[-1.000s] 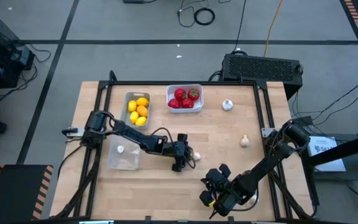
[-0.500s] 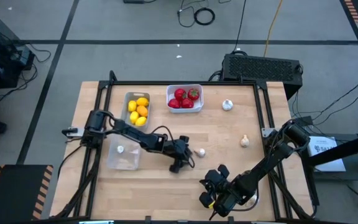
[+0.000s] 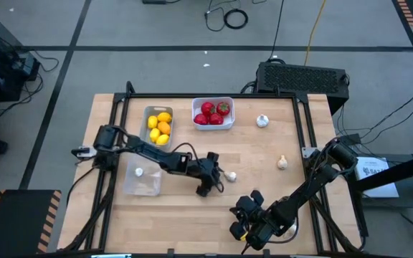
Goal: Sort produce into baskets
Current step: Put the white garlic into the transparent bin
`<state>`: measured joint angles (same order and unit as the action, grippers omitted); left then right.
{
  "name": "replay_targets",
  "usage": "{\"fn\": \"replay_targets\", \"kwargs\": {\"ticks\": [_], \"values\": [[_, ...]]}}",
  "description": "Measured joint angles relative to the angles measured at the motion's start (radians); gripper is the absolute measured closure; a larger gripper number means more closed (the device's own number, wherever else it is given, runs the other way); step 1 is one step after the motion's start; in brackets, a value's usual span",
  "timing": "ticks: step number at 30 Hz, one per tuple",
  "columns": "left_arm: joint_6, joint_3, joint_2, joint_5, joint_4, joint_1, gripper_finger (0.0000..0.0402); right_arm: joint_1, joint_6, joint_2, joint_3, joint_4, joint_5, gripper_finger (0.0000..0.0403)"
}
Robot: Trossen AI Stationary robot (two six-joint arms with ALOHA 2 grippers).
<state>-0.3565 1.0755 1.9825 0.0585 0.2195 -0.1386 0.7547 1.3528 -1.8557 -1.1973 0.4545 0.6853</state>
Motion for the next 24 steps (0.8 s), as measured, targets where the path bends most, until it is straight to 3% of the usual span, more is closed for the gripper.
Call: {"fn": "replay_targets", "kwargs": {"ticks": [11, 24], "values": [[0.001, 0.0, 0.012, -0.106, 0.071, 0.068, 0.0162, -0.003, -0.034, 0.0, 0.0, -0.006, 0.0, 0.0403], [0.012, 0.059, 0.151, -0.114, 0.126, 0.066, 0.0162, -0.007, -0.06, 0.0, 0.0, -0.024, 0.0, 0.0403]]}}
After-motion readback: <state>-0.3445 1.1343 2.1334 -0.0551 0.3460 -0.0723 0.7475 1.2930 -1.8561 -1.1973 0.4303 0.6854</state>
